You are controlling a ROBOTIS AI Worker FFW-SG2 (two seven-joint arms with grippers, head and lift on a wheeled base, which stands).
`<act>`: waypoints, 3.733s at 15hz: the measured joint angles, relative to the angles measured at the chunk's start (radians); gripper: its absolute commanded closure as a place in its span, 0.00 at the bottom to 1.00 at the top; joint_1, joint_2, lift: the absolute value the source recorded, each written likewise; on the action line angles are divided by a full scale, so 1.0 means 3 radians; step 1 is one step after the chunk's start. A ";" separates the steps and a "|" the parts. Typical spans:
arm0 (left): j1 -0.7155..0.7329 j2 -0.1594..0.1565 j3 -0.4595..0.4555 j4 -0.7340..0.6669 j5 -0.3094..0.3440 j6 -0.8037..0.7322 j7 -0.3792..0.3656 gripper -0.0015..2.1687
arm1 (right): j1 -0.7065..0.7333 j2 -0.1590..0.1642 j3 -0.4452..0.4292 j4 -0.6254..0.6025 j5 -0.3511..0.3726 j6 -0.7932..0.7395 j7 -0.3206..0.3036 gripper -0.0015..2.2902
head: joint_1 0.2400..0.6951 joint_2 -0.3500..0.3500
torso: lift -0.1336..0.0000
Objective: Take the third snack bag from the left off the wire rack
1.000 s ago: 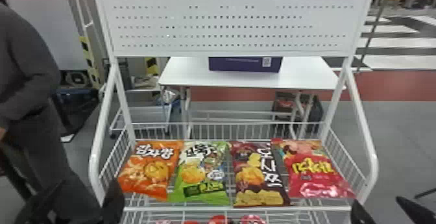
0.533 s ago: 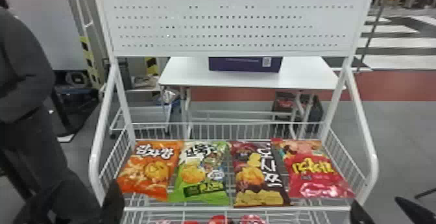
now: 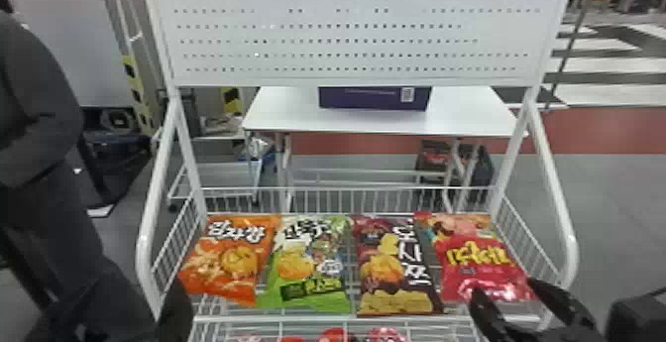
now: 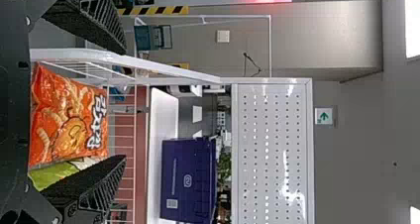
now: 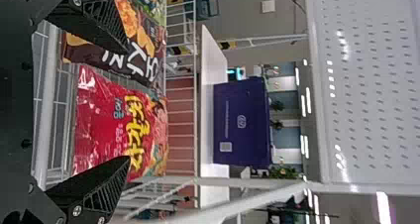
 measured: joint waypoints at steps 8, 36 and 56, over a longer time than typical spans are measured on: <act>-0.0035 0.0028 -0.0011 0.0129 0.0009 -0.0042 0.0002 0.07 | -0.1629 0.0238 0.0948 0.1292 0.0177 0.0789 0.0186 0.08 | 0.57 0.50 | 1.00; 0.0212 0.0004 -0.0015 -0.0053 -0.0005 -0.0365 0.0015 0.07 | 0.0596 -0.0043 -0.0391 -0.0797 -0.0125 -0.0181 0.0264 0.98 | 0.57 0.50 | 1.00; 0.0137 0.0008 -0.0011 -0.0012 -0.0006 -0.0342 0.0011 0.07 | 0.1232 0.0000 -0.0848 -0.0733 -0.0397 -0.1052 0.0297 0.98 | 0.57 0.50 | 1.00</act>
